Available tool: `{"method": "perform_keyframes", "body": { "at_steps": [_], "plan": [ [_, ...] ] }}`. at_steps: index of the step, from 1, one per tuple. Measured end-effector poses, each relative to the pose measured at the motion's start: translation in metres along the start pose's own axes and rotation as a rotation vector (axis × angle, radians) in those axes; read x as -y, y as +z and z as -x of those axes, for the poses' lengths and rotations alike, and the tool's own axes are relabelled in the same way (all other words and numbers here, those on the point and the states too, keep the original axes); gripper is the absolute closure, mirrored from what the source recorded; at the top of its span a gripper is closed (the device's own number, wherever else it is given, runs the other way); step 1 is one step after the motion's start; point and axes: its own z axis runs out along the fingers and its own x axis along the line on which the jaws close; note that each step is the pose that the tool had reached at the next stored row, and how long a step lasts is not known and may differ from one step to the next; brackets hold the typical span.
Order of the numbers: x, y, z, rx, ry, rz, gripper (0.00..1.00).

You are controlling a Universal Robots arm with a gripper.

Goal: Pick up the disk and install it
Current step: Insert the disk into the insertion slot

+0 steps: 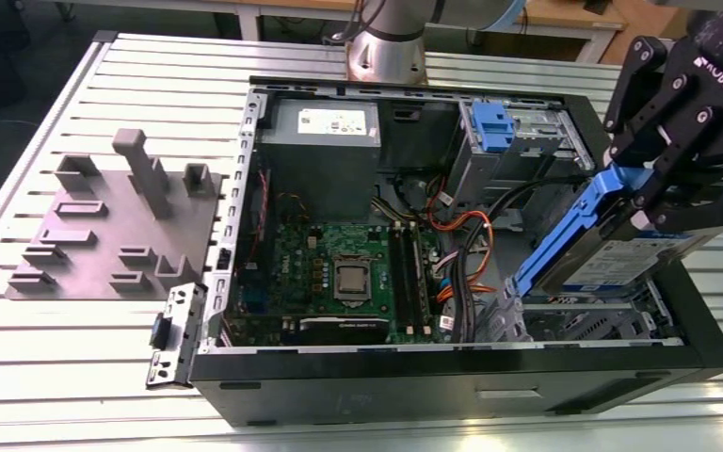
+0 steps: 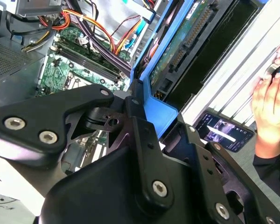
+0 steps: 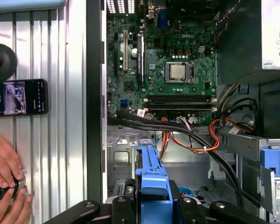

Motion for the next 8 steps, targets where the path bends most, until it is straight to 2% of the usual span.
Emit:
{"method": "perform_keyframes", "body": {
  "at_steps": [8],
  "plan": [
    [0.0017, 0.0089, 0.0005, 0.0002, 0.0, 0.0, 0.63]
  ]
}}
